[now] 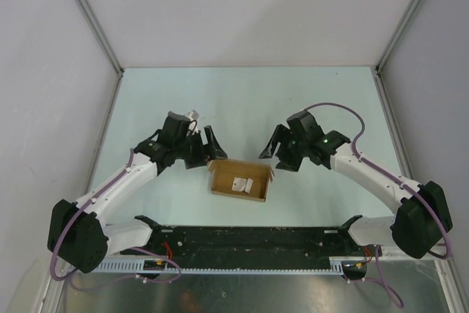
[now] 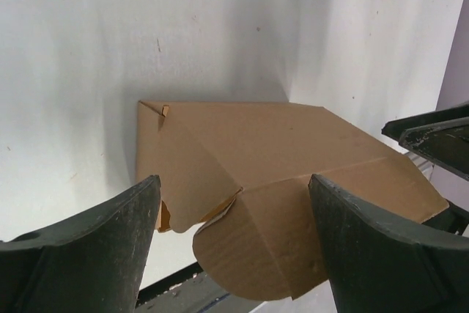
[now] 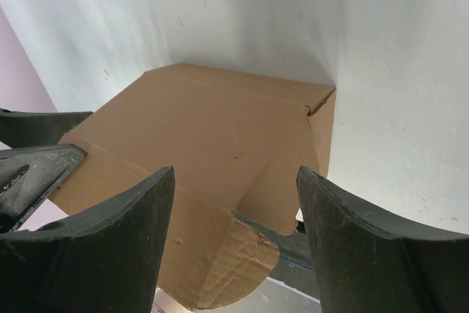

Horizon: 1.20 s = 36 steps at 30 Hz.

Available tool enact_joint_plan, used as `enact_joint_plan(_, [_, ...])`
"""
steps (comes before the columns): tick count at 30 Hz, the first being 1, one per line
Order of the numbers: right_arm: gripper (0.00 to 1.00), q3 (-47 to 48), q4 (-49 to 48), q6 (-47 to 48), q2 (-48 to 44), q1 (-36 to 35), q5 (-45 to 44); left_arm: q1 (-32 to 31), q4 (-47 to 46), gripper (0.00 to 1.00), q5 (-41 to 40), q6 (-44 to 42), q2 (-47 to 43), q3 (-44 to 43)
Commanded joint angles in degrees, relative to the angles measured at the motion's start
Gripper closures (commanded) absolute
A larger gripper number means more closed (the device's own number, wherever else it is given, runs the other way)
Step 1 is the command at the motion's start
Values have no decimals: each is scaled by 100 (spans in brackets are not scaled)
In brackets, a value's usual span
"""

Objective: Fold the paper box

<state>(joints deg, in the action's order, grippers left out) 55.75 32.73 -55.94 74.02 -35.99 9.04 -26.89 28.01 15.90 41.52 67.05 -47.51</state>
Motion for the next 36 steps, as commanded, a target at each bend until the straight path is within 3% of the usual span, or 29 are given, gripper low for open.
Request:
enact_joint_plan(1, [27,-72,31,-101,-212,-58,116,-26,-85,13,238,-30,-227,110])
enact_joint_plan(16, [27,-723,-680,-962,-415,-207,502,-114,-94,13,308,5,-306,180])
enact_joint_plan(36, [30,-749,-1164,-1077,-204,-338,784,-545,-287,20,379,348,-315,198])
